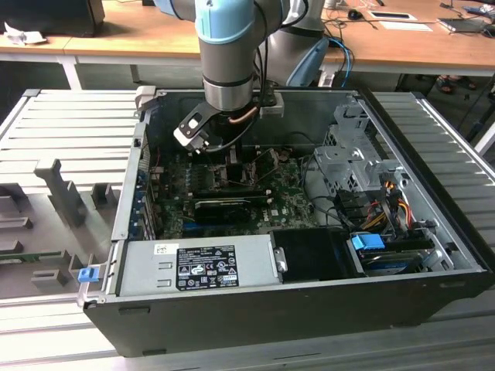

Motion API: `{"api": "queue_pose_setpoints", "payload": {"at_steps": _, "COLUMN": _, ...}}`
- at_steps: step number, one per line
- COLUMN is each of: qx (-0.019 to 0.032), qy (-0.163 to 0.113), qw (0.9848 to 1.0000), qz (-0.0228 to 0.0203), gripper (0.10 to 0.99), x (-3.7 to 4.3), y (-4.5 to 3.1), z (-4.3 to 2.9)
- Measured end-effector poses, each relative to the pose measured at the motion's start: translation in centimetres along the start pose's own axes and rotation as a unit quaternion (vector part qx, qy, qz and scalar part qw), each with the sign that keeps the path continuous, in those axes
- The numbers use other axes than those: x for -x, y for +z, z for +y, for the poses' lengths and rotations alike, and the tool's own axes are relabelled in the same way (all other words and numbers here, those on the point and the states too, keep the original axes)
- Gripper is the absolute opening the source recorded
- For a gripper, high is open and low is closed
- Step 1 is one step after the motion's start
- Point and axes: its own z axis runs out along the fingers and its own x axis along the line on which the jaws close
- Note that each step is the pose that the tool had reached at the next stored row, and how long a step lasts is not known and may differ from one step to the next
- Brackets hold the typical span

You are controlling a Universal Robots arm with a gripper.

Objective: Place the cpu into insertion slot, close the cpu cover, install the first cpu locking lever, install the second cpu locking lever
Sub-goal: 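Place the cpu into insertion slot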

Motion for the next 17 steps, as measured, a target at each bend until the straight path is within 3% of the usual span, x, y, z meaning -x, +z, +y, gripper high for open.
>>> {"api": "queue_pose_setpoints", "payload": {"at_steps": 1, "qx": 0.0001, "qy": 0.0, "qw": 1.0, "qz": 0.0005, "gripper": 0.663, "x": -0.01, "y": -0.11, "z": 0.01}}
{"api": "queue_pose_setpoints", "payload": {"at_steps": 3, "qx": 0.0, "qy": 0.0, "qw": 1.0, "qz": 0.0005, "gripper": 0.663, "x": -0.02, "y": -0.62, "z": 0.05}}
{"api": "queue_pose_setpoints", "payload": {"at_steps": 7, "qx": 0.0001, "qy": 0.0, "qw": 1.0, "qz": 0.0006, "gripper": 0.396, "x": -0.04, "y": -1.03, "z": 0.09}}
{"api": "queue_pose_setpoints", "payload": {"at_steps": 9, "qx": 0.0, "qy": 0.0, "qw": 1.0, "qz": 0.0003, "gripper": 0.157, "x": -0.04, "y": -1.2, "z": 0.1}}
{"api": "queue_pose_setpoints", "payload": {"at_steps": 10, "qx": 0.0, "qy": 0.0, "qw": 1.0, "qz": 0.0002, "gripper": 0.106, "x": -0.04, "y": -1.27, "z": 0.11}}
{"api": "queue_pose_setpoints", "payload": {"at_steps": 17, "qx": 0.0, "qy": 0.001, "qw": 1.0, "qz": 0.0002, "gripper": 0.106, "x": -0.06, "y": -1.72, "z": 0.14}}
